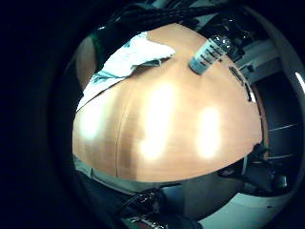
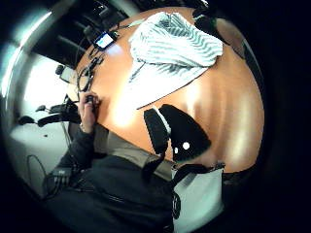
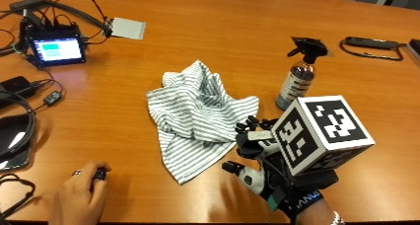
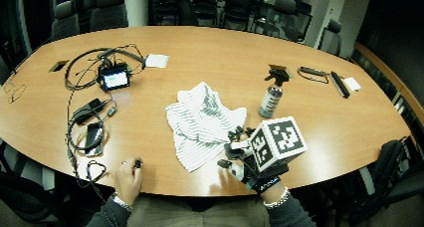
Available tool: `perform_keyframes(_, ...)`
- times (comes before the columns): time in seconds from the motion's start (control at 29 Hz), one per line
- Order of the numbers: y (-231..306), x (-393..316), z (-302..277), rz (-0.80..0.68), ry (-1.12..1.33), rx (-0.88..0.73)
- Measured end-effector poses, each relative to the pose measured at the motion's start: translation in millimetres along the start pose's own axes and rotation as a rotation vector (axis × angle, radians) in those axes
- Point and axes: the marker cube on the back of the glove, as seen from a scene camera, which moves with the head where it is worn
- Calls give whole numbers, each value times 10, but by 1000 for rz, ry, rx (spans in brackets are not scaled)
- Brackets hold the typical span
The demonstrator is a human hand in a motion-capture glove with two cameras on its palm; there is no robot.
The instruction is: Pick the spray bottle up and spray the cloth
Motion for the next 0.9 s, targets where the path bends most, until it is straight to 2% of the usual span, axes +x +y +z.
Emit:
perform_keyframes(0.59, 4, 72, 309, 29, -50, -144)
perform_keyframes(0.9, -461, 368, 264, 116, -47, -99)
